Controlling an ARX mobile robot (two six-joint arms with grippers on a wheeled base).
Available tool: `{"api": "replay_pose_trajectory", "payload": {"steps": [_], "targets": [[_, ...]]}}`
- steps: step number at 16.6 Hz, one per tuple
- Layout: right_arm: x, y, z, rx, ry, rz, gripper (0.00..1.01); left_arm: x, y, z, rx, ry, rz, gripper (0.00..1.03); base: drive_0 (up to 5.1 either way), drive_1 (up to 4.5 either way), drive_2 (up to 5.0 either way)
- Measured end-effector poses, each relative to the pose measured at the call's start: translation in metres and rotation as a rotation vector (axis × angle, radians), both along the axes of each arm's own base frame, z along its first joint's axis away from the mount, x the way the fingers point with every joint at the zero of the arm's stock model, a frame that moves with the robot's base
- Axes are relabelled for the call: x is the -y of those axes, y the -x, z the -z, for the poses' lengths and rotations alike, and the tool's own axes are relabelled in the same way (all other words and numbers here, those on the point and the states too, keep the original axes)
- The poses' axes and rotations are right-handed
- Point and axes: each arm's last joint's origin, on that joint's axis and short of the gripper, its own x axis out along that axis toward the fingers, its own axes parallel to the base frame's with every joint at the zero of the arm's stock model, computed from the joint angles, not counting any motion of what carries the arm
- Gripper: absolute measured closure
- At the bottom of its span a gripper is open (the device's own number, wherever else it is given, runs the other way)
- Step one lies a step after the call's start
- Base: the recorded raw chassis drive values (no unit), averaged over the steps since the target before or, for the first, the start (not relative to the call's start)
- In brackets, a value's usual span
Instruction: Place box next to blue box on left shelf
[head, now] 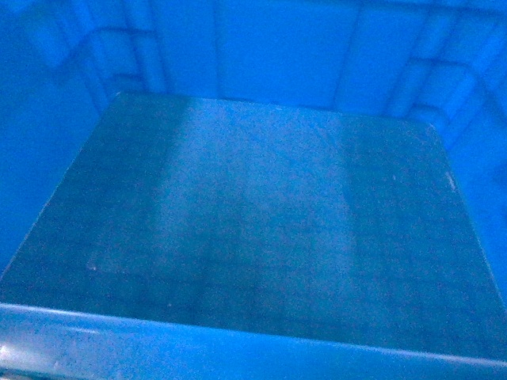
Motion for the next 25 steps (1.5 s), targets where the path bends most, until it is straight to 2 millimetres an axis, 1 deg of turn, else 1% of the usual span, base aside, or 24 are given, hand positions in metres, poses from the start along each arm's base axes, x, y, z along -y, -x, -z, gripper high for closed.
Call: {"api": "replay_pose_trajectory", "payload": {"steps": [11,21,25], "targets": [[0.0007,0.0009,-0.0003,-0.003,0.004,0.001,0.9,-0.0001,0.0002,0.0006,-0.006,-0.002,0.0,0.87,-4.8,1.52,3.5],[0.0005,0.0006,-0.0004,-0.001,0.003,0.001,0.9,-0.0001,0.0004,0.0003,-0.004,-0.001,0.0,0.87,-5.0,2.47,2.5],[0.0005,0.0006,-0.0003,-0.001,0.003,0.001,0.9,-0.0003,0.0007,-0.0001,-0.002,-0.001,-0.001,0.87,-4.9,1.46,3.4]]}}
